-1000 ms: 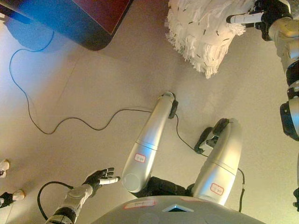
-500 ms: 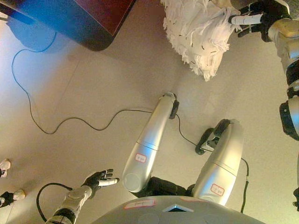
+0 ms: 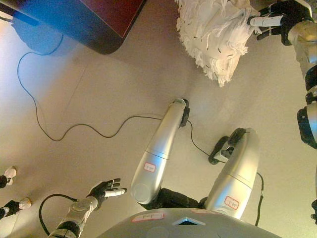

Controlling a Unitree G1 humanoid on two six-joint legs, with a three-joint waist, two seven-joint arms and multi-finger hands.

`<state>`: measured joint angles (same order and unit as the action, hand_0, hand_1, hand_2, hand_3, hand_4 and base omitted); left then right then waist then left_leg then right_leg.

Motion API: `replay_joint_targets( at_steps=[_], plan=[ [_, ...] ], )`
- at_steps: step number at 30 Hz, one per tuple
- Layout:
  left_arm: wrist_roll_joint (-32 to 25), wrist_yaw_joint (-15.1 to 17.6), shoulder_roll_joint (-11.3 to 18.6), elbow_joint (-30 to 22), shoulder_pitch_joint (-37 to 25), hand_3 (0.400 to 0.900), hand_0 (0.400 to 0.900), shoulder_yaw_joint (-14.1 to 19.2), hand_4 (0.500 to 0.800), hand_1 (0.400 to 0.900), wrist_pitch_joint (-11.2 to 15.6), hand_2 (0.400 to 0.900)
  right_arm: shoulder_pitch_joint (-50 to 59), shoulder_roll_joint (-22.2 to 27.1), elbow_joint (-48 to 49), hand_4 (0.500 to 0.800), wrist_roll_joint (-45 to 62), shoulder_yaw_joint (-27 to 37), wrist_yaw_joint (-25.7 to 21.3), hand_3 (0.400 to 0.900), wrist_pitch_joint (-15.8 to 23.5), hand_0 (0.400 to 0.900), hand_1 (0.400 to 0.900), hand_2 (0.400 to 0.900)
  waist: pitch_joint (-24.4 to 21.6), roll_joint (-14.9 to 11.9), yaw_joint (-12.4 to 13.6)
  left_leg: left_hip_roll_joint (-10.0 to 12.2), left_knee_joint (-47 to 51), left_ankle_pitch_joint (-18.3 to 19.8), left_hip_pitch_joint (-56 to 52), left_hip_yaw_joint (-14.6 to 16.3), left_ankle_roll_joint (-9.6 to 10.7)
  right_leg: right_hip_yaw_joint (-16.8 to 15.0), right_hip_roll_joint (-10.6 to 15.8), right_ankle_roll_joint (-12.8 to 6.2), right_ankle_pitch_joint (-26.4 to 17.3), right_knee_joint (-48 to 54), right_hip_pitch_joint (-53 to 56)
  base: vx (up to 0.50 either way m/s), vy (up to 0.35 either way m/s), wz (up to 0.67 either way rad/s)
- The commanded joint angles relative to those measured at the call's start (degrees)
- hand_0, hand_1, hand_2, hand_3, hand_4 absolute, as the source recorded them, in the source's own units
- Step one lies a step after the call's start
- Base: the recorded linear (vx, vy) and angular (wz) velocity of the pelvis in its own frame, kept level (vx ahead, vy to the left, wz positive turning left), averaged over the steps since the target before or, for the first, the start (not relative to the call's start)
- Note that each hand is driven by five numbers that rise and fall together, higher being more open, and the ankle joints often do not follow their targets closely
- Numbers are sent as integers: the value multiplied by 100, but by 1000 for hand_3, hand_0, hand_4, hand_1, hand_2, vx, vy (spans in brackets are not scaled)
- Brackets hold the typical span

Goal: Pick up the pillow and put it on the sofa.

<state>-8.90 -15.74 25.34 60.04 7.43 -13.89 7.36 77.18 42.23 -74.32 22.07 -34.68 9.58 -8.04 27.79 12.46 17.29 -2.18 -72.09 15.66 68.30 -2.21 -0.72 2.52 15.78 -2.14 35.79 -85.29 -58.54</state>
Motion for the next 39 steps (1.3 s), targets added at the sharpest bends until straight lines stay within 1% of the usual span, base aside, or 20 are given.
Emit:
replay_joint_targets(
  at_steps=[1, 3, 7, 10, 11, 12, 13, 14, 15, 17, 18, 20, 21, 22, 24, 27, 31, 34, 37, 39],
  plan=[
    [-90, 114, 520, 178, 407, 900, 900, -122, 800, 900, -221, 900, 751, 281, 658, 500, 98, -31, 50, 400, 1006, 400, 400, 400, -214, 20, -43, 337, 1185, -225, -1211, 136, 215, 204, 5, 346, -986, 1247, 877, -31, -22, -8],
    [-93, 118, 558, 61, 375, 900, 900, -164, 800, 900, -357, 900, 578, 327, 825, 500, 133, 44, 120, 400, 1024, 400, 400, 400, -303, -57, -39, 373, 1618, -315, -1575, 158, 224, 302, 42, 301, -1101, 1680, 1203, -17, -24, -11],
    [-69, 186, 589, 21, 323, 900, 900, -250, 800, 900, -468, 900, 283, 372, 1112, 500, 32, 186, 292, 400, 1001, 400, 400, 400, -457, -233, -29, 420, 2350, -438, -2273, 203, 239, 523, 124, 236, -1293, 2447, 1920, 26, -26, -11],
    [-40, 263, 606, -1, 237, 900, 900, -305, 800, 900, -571, 900, 5, 437, 1360, 500, -31, 266, 360, 400, 988, 400, 400, 400, -618, -412, -46, 406, 2832, -537, -2764, 232, 240, 696, 82, 192, -1441, 3027, 2545, 53, -34, -9],
    [-89, 354, 608, -279, 231, 900, 900, -394, 800, 900, -899, 900, -118, 429, 1500, 500, -82, 330, 376, 400, 892, 400, 400, 400, -693, -473, -62, 398, 3009, -569, -2973, 255, 224, 737, 54, 160, -1504, 3271, 2808, 78, -20, -9],
    [-104, 383, 631, -405, 223, 900, 900, -426, 800, 900, -1025, 900, -168, 425, 1537, 500, -102, 354, 375, 400, 862, 400, 400, 400, -719, -499, -63, 395, 3067, -577, -3056, 255, 223, 754, 50, 151, -1520, 3340, 2898, 64, -4, -6],
    [-104, 383, 634, -411, 226, 900, 900, -426, 800, 900, -1030, 900, -173, 426, 1540, 500, -103, 358, 375, 400, 861, 400, 400, 400, -717, -499, -63, 395, 3071, -579, -3063, 255, 224, 756, 50, 151, -1521, 3345, 2906, 134, -32, -3],
    [-127, 457, 677, -496, 32, 900, 900, -505, 800, 900, -1372, 900, -217, 462, 1561, 500, -29, 379, 520, 400, 697, 400, 400, 400, -883, -664, -65, 413, 3435, -612, -3465, 218, 213, 836, 55, 114, -1593, 3777, 3320, 136, -48, -4],
    [-97, 445, 685, -457, -89, 900, 900, -497, 800, 900, -1483, 900, -213, 507, 1566, 500, 46, 359, 607, 400, 648, 400, 400, 400, -936, -730, -78, 437, 3605, -640, -3638, 207, 208, 858, 40, 97, -1635, 3964, 3484, 162, -55, -5],
    [-10, 433, 660, -259, -300, 900, 900, -479, 800, 900, -1597, 900, -199, 612, 1534, 500, 132, 319, 810, 400, 585, 400, 400, 400, -1054, -859, -121, 500, 3904, -692, -3972, 200, 222, 915, 10, 70, -1728, 4350, 3827, 67, -23, -4],
    [38, 430, 632, -165, -399, 900, 900, -468, 800, 900, -1654, 900, -215, 658, 1545, 500, 173, 312, 910, 400, 558, 400, 400, 400, -1127, -887, -143, 538, 4170, -905, -4112, 221, 182, 997, -33, 94, -1955, 4648, 3967, 45, 2, -3],
    [151, 413, 564, 66, -558, 900, 900, -471, 800, 900, -1757, 900, -322, 685, 1640, 500, 172, 307, 1028, 400, 486, 400, 400, 400, -1283, -1015, -219, 551, 4472, -949, -4456, 228, 190, 1026, -87, 22, -2120, 5181, 4373, 93, 13, -3],
    [169, 431, 537, 132, -583, 900, 900, -478, 800, 900, -1768, 900, -356, 683, 1667, 500, 151, 306, 1049, 400, 479, 400, 400, 400, -1306, -1044, -238, 548, 4545, -959, -4558, 227, 192, 1030, -104, 1, -2170, 5312, 4496, 196, 16, -7],
    [257, 503, 446, 331, -642, 900, 900, -493, 800, 900, -1790, 900, -486, 658, 1747, 500, 115, 280, 1124, 400, 462, 400, 400, 400, -1450, -1156, -288, 537, 4774, -980, -4846, 234, 190, 1039, -125, -70, -2317, 5679, 4813, 196, 20, -8],
    [337, 562, 379, 497, -667, 900, 900, -488, 800, 900, -1790, 900, -653, 659, 1877, 500, 77, 285, 1189, 400, 424, 400, 400, 400, -1581, -1257, -343, 523, 4988, -992, -5139, 246, 184, 1043, -127, -153, -2470, 6006, 5123, 200, 39, -10],
    [425, 651, 281, 687, -724, 900, 900, -490, 800, 900, -1874, 900, -821, 692, 2008, 500, -25, 264, 1441, 400, 361, 400, 400, 400, -1836, -1412, -424, 476, 5346, -985, -5613, 304, 151, 1051, -125, -291, -2747, 6484, 5572, 198, 59, -13],
    [509, 617, 215, 801, -776, 900, 900, -467, 800, 900, -1991, 900, -803, 768, 2051, 500, -12, 133, 1676, 400, 373, 400, 400, 400, -2197, -1565, -538, 432, 5744, -1016, -6041, 408, 123, 1019, -103, -472, -3174, 6976, 5897, 145, 72, -11],
    [520, 567, 164, 875, -767, 900, 900, -419, 800, 900, -2078, 900, -710, 869, 2062, 500, 155, 100, 1683, 400, 431, 400, 400, 400, -2367, -1644, -612, 386, 5989, -1032, -6272, 443, 116, 966, -43, -593, -3528, 7254, 6008, 84, 65, -13],
    [527, 557, 126, 962, -722, 900, 900, -366, 800, 900, -2089, 900, -584, 968, 1981, 500, 277, 109, 1637, 400, 493, 400, 400, 400, -2499, -1691, -642, 307, 6235, -1045, -6443, 366, 73, 854, -14, -693, -3849, 7292, 6048, 83, 87, -18],
    [619, 555, 133, 1034, -681, 900, 900, -335, 800, 900, -2047, 900, -541, 1065, 1946, 500, 341, 183, 1634, 400, 511, 400, 400, 400, -2576, -1710, -652, 178, 6435, -1074, -6543, 335, -9, 804, 17, -743, -4261, 6911, 5972, 96, 124, -18]
  ],
)
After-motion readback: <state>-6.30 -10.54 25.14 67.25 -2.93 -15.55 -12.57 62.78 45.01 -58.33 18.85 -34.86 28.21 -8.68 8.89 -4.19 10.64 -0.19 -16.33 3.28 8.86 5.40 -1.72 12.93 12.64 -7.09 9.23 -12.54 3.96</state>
